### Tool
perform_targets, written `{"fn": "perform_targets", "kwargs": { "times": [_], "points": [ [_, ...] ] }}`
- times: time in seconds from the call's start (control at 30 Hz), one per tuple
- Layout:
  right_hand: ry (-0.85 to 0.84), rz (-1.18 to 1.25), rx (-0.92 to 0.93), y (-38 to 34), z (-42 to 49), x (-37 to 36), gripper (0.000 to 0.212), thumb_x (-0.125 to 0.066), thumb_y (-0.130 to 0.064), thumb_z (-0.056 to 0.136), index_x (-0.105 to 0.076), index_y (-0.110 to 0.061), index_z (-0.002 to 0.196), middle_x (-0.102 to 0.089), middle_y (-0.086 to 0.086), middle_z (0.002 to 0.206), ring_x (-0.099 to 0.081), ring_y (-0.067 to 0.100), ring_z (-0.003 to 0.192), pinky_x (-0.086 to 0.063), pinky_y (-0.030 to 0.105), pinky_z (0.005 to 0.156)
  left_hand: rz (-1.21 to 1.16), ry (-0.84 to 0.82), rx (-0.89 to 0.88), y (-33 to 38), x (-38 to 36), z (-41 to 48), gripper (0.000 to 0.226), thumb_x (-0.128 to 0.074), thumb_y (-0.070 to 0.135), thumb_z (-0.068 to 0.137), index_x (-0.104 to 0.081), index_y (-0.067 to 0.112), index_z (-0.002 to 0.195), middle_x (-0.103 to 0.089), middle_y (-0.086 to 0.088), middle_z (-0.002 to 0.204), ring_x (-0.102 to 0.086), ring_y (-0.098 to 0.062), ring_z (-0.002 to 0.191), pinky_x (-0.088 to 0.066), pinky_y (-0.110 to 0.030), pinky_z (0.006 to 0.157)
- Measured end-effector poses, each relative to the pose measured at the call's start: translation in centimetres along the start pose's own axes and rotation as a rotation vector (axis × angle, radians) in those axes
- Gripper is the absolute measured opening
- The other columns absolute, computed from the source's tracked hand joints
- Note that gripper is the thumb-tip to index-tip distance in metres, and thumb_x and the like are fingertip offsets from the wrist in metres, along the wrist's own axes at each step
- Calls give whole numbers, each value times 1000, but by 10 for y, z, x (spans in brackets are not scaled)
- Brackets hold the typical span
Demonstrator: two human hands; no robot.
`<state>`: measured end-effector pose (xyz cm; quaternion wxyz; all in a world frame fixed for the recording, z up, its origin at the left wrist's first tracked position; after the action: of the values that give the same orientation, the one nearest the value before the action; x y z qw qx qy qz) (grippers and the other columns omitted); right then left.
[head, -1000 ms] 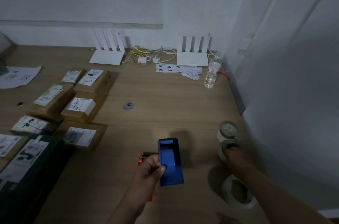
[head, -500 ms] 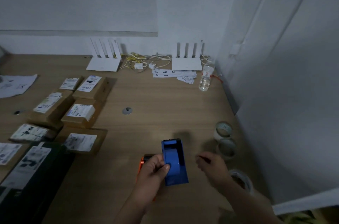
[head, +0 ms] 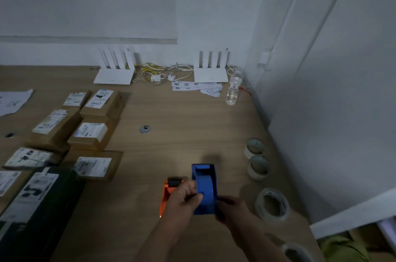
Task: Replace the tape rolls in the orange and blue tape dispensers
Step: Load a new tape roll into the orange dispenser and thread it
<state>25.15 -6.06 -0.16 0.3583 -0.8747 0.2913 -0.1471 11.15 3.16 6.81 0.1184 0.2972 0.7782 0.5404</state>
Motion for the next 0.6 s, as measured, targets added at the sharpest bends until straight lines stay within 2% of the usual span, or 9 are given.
{"fn": "perform_targets", "kwargs": {
  "times": [0.1, 0.2, 0.3, 0.37, 0.53, 0.6],
  "points": [
    [-6, -4, -19, 9, -2, 3, 20, -55, -3, 91, -70, -14, 83, -71, 15, 85, -62, 25, 76, -51, 31, 66, 80, -9, -9, -6, -4, -1, 31, -60, 0, 101, -68, 15, 127, -76, 7, 110, -70, 4, 101, -55, -11, 80],
    [-2, 32, -27, 15, -4, 8, 23, -53, 0, 93, -69, -11, 81, -66, 15, 77, -57, 22, 68, -47, 29, 61, 148, -25, -8, -12, -10, -2, 32, -59, 0, 101, -64, 24, 121, -68, 19, 102, -65, 16, 87, -52, -2, 71],
    [21, 21, -57, 26, -1, 15, 17, -53, 0, 94, -68, -7, 88, -64, 16, 74, -54, 18, 58, -46, 26, 54, 222, -33, -9, -21, -17, -2, 36, -61, 3, 101, -59, 38, 110, -63, 23, 103, -58, 13, 91, -49, -8, 71],
    [40, 3, -89, 35, 4, 18, 13, -55, -2, 93, -68, -6, 95, -66, 15, 75, -56, 18, 58, -47, 25, 52, 258, -23, 0, -33, -19, 1, 35, -62, 5, 100, -58, 40, 105, -66, 19, 107, -57, 13, 93, -46, -9, 73],
    [99, -8, -164, 59, 19, 27, 18, -62, -8, 90, -69, -8, 107, -72, 15, 79, -59, 19, 60, -48, 25, 55, 311, 4, 23, -61, -23, 5, 32, -65, 8, 99, -58, 34, 116, -61, 18, 107, -52, 16, 91, -40, -5, 74],
    [114, -22, -174, 70, 27, 28, 22, -62, -8, 89, -70, -7, 109, -71, 15, 73, -58, 20, 56, -47, 25, 53, 332, 5, 37, -72, -26, 7, 32, -65, 9, 99, -56, 34, 116, -61, 15, 110, -58, 8, 97, -41, -5, 76]
  ]
}}
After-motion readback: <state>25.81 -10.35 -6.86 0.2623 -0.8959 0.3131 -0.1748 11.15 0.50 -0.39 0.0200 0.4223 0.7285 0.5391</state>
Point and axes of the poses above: each hand's wrist, its own z-axis towards the middle knuckle, its own x-axis out of the back of the hand, y = z × x, the point moved 9 cm from there along z, towards the middle knuckle
